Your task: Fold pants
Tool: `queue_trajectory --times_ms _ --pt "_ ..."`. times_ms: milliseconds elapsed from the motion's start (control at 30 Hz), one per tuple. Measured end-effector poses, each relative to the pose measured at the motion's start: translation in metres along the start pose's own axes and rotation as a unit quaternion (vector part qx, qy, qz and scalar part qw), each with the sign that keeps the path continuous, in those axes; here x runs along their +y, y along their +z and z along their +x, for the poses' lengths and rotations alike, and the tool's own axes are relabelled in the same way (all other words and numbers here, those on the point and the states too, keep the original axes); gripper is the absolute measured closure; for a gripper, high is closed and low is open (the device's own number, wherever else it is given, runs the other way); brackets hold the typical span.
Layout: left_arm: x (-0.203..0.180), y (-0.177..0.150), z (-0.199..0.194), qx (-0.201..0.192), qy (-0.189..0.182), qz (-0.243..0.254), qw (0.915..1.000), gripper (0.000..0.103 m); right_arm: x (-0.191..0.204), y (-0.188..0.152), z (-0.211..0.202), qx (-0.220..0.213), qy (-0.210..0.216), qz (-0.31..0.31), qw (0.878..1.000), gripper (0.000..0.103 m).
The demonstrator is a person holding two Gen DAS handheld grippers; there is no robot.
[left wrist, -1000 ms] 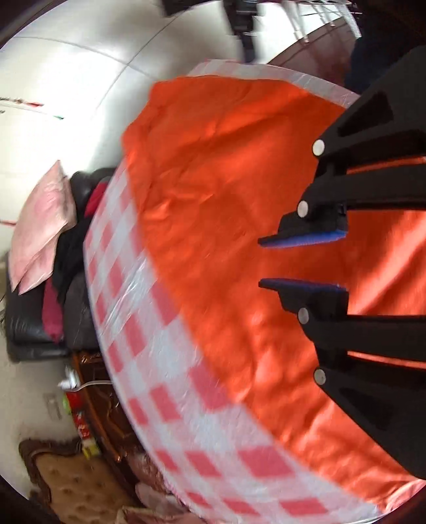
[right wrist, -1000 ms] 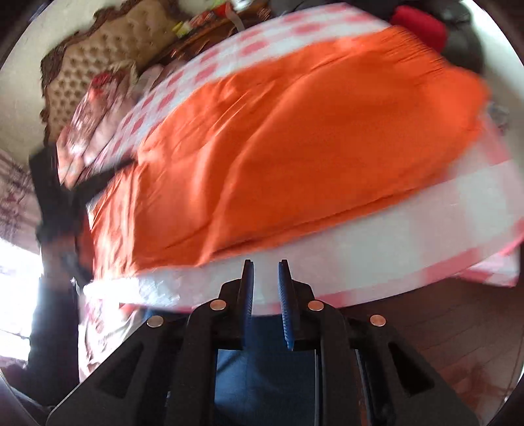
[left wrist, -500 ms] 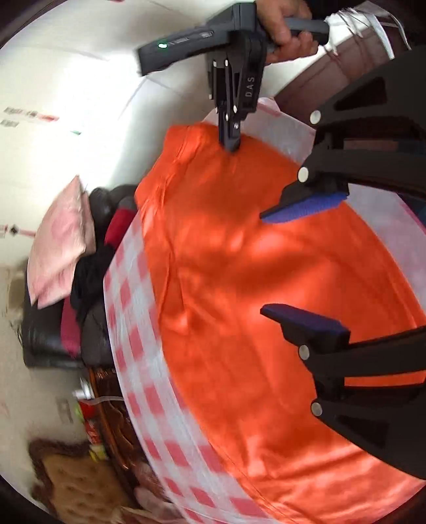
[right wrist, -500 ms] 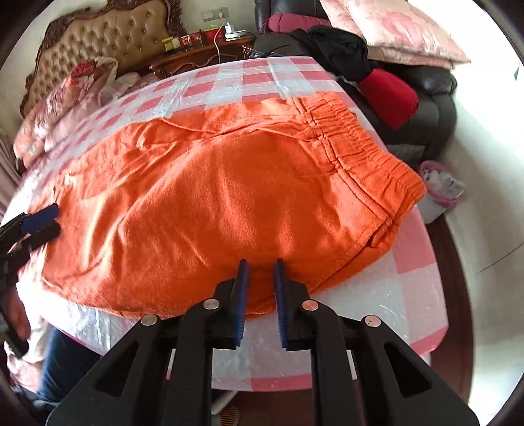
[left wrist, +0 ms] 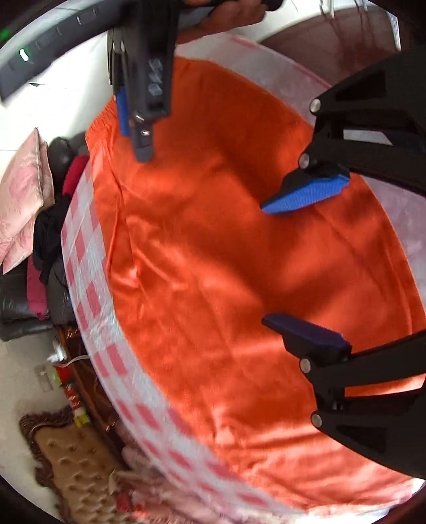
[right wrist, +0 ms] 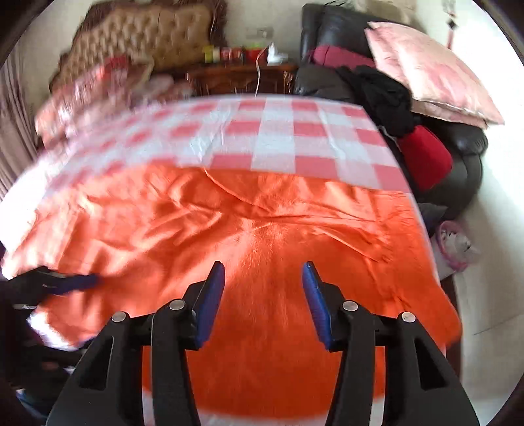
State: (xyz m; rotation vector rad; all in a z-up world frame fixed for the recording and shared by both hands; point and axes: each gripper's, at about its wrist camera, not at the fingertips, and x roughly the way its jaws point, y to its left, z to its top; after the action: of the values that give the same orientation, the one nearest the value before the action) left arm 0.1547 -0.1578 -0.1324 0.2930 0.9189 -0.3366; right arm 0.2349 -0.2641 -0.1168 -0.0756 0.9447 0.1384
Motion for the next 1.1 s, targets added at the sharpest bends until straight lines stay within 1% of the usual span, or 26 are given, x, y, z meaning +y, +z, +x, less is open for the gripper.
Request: queue_trajectory --times_ms 33,100,133,200,233,300,367,433,467,500,533,567,600,633,667,700,733,767,800,867,900,933,967,1000,1033,1100 --pt "0.007 -0.006 -0.006 0.001 0.007 -0.007 1.0000 0.042 0.002 -0.002 0.012 0.014 -0.020 -0.012 1.000 0.054" --pt "0.035 -0.019 -0.010 0.006 0.024 -0.040 0.9989 0.042 0.002 -0.008 0.021 0.009 -0.045 -0.023 0.999 0.038" --pt "0.052 -0.029 -0.010 0.016 0.038 -0.060 0.9973 0.042 0.000 -0.008 0.022 0.007 -0.056 -0.022 0.998 0.035" --pt "0.094 -0.051 -0.013 0.017 0.038 -0.112 0.9928 0.040 -0.006 -0.007 0.025 0.013 -0.062 -0.003 0.998 0.022" --pt "0.114 -0.059 -0.016 0.017 0.050 -0.135 0.9894 0.040 -0.010 -0.007 0.027 0.016 -0.063 0.006 0.998 0.020" --pt "0.148 -0.076 -0.023 0.016 0.075 -0.168 0.9829 0.033 -0.012 -0.007 0.029 0.019 -0.067 0.013 0.997 0.017" --pt "0.187 -0.093 -0.027 0.009 0.083 -0.211 0.9739 0.033 -0.009 -0.007 0.029 0.019 -0.085 0.013 0.996 0.016" --pt "0.221 -0.113 -0.041 0.002 0.098 -0.244 0.9647 0.040 -0.004 -0.004 0.028 0.028 -0.104 0.007 0.994 0.016" --pt "0.237 -0.123 -0.050 -0.011 0.091 -0.258 0.9617 0.047 0.000 -0.001 0.026 0.035 -0.121 0.005 0.992 0.020" --pt "0.248 -0.132 -0.059 -0.022 0.087 -0.264 0.9603 0.047 0.005 0.001 0.022 0.034 -0.133 0.005 0.991 0.025" --pt "0.257 -0.145 -0.065 -0.020 0.089 -0.264 0.9602 0.047 0.015 0.003 0.013 0.021 -0.132 0.005 0.991 0.025" --pt "0.266 -0.156 -0.064 -0.008 0.090 -0.262 0.9607 0.049 0.023 0.005 0.007 0.014 -0.118 0.006 0.993 0.025" --pt "0.272 -0.167 -0.072 -0.023 0.090 -0.255 0.9626 0.055 0.035 0.006 0.000 0.008 -0.095 0.006 0.995 0.025" --pt "0.283 -0.172 -0.075 -0.022 0.094 -0.252 0.9628 0.057 0.050 0.007 -0.005 0.002 -0.072 0.003 0.997 0.025" --pt "0.293 -0.173 -0.076 -0.020 0.108 -0.256 0.9604 0.057 0.072 0.008 -0.010 -0.006 -0.048 -0.008 0.999 0.025" --pt "0.305 -0.177 -0.079 -0.024 0.125 -0.267 0.9552 0.057 0.088 0.009 -0.012 -0.010 -0.039 -0.020 0.999 0.025" --pt "0.320 -0.184 -0.083 -0.033 0.138 -0.287 0.9475 0.057 0.112 0.009 -0.012 -0.013 -0.040 -0.038 0.998 0.025" --pt "0.328 -0.185 -0.086 -0.040 0.137 -0.296 0.9446 0.059 0.127 0.011 -0.013 -0.015 -0.039 -0.046 0.998 0.025" --pt "0.334 -0.182 -0.086 -0.051 0.126 -0.295 0.9457 0.059 0.138 0.013 -0.012 -0.013 -0.032 -0.047 0.998 0.024" --pt "0.341 -0.168 -0.084 -0.065 0.085 -0.274 0.9559 0.059 0.165 0.016 -0.008 0.000 0.004 -0.048 0.999 0.024" --pt "0.344 -0.163 -0.080 -0.066 0.059 -0.267 0.9595 0.059 0.175 0.017 -0.005 0.006 0.008 -0.055 0.998 0.024" --pt "0.350 -0.156 -0.072 -0.062 0.035 -0.271 0.9600 0.059 0.188 0.017 -0.001 0.014 0.002 -0.068 0.998 0.024" --pt "0.359 -0.151 -0.059 -0.041 0.031 -0.278 0.9592 0.059 0.200 0.017 0.001 0.020 0.001 -0.078 0.997 0.024" --pt "0.365 -0.149 -0.053 -0.022 0.047 -0.277 0.9594 0.069 0.208 0.017 0.004 0.023 0.004 -0.085 0.996 0.024" --pt "0.372 -0.146 -0.052 -0.019 0.074 -0.269 0.9600 0.072 0.217 0.017 0.008 0.027 -0.003 -0.094 0.995 0.024" --pt "0.394 -0.144 -0.048 -0.011 0.088 -0.282 0.9554 0.076 0.226 0.014 0.015 0.040 -0.020 -0.101 0.994 0.024"
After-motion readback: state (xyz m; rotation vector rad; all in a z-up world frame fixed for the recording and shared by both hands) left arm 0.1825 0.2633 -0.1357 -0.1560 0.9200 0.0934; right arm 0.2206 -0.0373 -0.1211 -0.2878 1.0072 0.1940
